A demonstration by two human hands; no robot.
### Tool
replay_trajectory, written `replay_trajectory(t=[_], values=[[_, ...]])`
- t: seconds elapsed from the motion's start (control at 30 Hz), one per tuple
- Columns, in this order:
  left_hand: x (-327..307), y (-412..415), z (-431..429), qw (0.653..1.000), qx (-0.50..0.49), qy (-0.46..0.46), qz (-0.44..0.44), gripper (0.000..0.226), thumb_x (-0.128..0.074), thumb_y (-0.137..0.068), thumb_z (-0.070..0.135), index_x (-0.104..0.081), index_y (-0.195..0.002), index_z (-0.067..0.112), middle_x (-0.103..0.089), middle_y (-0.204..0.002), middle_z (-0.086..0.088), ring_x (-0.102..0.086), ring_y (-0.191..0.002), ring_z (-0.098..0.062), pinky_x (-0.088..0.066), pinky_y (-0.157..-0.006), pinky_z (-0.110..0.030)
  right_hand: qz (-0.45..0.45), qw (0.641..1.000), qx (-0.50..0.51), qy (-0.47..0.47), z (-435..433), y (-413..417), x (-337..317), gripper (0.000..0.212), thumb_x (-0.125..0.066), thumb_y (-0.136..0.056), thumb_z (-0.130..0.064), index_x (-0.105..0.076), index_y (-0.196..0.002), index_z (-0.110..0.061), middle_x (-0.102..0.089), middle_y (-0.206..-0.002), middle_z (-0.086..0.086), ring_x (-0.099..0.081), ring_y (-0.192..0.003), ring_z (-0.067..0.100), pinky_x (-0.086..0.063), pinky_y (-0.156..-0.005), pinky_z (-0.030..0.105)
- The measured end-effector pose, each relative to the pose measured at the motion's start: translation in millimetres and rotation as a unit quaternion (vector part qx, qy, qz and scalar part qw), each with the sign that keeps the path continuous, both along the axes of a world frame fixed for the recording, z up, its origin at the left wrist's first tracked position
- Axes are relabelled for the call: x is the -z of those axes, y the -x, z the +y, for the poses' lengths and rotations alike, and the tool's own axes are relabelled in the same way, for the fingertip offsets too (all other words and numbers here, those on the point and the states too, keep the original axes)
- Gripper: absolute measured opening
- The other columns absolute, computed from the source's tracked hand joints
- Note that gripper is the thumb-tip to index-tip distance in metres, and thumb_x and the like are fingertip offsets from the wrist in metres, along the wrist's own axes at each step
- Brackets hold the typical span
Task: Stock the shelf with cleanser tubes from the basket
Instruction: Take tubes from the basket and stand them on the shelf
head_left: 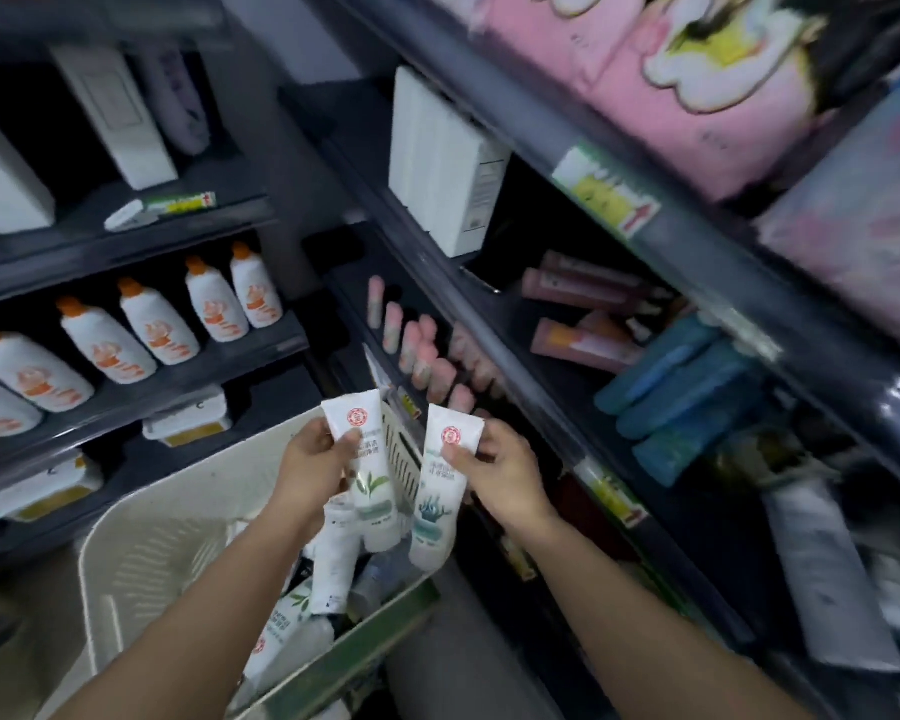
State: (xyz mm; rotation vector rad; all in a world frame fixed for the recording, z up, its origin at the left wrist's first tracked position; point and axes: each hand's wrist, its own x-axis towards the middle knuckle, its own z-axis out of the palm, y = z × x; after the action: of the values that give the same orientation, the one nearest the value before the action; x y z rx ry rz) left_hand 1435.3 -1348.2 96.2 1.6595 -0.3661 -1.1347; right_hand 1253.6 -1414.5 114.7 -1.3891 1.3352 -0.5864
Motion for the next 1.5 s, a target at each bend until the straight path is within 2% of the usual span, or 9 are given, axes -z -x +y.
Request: replay_trajectory(t=[0.13,0.27,0.47,0.67,0.9,1.07,1.2,1.4,1.5], values=[[-41.6,35.2,5.3,0.998,0.047,0.042,0.002,0.016,-0.058,-0.095,0.013,-0.062,-0.11,0.008,-0.068,-0.087,-0.004,-0.06,-0.072,-0.02,-0.049,-0.065,-0.033,-0.035,0.997,0.064,0.03,16.1,38.4,-36.6,0.01,-0.073,-0.083,-0.012,-0.066,-0.09,-0.015,-0.072,-0.09,-0.003,-0.069,-0.087,0.016,-0.058,-0.079,0.037],[-81.5,71.6,16.9,0.991,0.105,0.088,0.006,0.007,-0.056,-0.096,0.013,-0.063,-0.099,0.015,-0.069,-0.086,-0.002,-0.063,-0.07,-0.015,-0.051,-0.058,-0.027,-0.067,0.988,0.12,0.073,36.0,78.6,-66.6,0.011,-0.072,-0.084,-0.012,-0.064,-0.09,-0.016,-0.068,-0.084,-0.009,-0.063,-0.073,0.002,-0.049,-0.059,0.013],[-124.9,115.7,36.5,0.971,0.2,0.132,-0.003,0.011,-0.055,-0.095,0.009,-0.064,-0.101,0.013,-0.071,-0.08,0.001,-0.066,-0.056,-0.004,-0.052,-0.049,-0.021,-0.082,0.973,0.182,0.112,64.0,130.0,-103.4,0.006,-0.072,-0.085,-0.014,-0.068,-0.089,-0.016,-0.073,-0.089,-0.002,-0.069,-0.084,0.014,-0.056,-0.076,0.031],[-154.2,146.7,48.6,0.943,0.291,0.16,0.004,0.013,-0.058,-0.094,0.009,-0.064,-0.104,0.012,-0.074,-0.086,0.001,-0.068,-0.082,-0.02,-0.05,-0.068,-0.031,-0.075,0.96,0.231,0.142,95.1,166.9,-130.6,0.007,-0.073,-0.084,-0.017,-0.068,-0.089,-0.016,-0.075,-0.091,0.002,-0.071,-0.088,0.019,-0.058,-0.082,0.044],[-178.8,177.3,65.8,0.91,0.375,0.179,0.008,0.015,-0.055,-0.094,0.003,-0.061,-0.106,0.009,-0.07,-0.093,-0.004,-0.066,-0.075,-0.014,-0.052,-0.053,-0.019,-0.065,0.932,0.311,0.174,146.1,192.7,-158.0,0.019,-0.073,-0.085,-0.02,-0.062,-0.098,-0.013,-0.073,-0.092,0.002,-0.07,-0.082,0.012,-0.055,-0.061,0.019],[-187.5,202.3,78.3,0.881,0.433,0.19,0.014,0.015,-0.056,-0.093,0.004,-0.063,-0.099,0.016,-0.072,-0.098,-0.003,-0.068,-0.087,-0.019,-0.056,-0.077,-0.037,-0.056,0.914,0.353,0.194,184.2,219.7,-174.8,0.016,-0.073,-0.085,-0.022,-0.062,-0.091,-0.013,-0.074,-0.08,-0.004,-0.071,-0.077,0.013,-0.056,-0.063,0.029],[-196.8,232.7,88.1,0.855,0.477,0.203,0.021,0.015,-0.056,-0.093,0.004,-0.063,-0.098,0.017,-0.071,-0.093,0.0,-0.066,-0.082,-0.014,-0.054,-0.069,-0.03,-0.054,0.892,0.393,0.214,214.8,250.7,-189.3,0.017,-0.075,-0.082,-0.021,-0.062,-0.084,-0.012,-0.057,-0.051,-0.012,-0.059,-0.061,0.014,-0.051,-0.061,0.034],[-218.3,296.7,103.6,0.81,0.541,0.224,0.025,0.014,-0.059,-0.092,0.006,-0.064,-0.099,0.017,-0.073,-0.096,-0.003,-0.068,-0.086,-0.018,-0.054,-0.076,-0.035,-0.06,0.86,0.441,0.25,254.4,308.3,-215.2,0.016,-0.078,-0.08,-0.022,-0.065,-0.084,-0.013,-0.065,-0.064,-0.003,-0.062,-0.066,0.017,-0.053,-0.067,0.037],[-233.7,335.9,113.4,0.788,0.561,0.253,0.023,0.013,-0.058,-0.092,0.006,-0.065,-0.097,0.016,-0.073,-0.089,0.002,-0.068,-0.074,-0.01,-0.053,-0.058,-0.023,-0.046,0.847,0.458,0.267,271.1,340.7,-227.0,0.013,-0.077,-0.08,-0.016,-0.065,-0.084,-0.012,-0.067,-0.072,0.011,-0.061,-0.07,0.02,-0.051,-0.068,0.04]])
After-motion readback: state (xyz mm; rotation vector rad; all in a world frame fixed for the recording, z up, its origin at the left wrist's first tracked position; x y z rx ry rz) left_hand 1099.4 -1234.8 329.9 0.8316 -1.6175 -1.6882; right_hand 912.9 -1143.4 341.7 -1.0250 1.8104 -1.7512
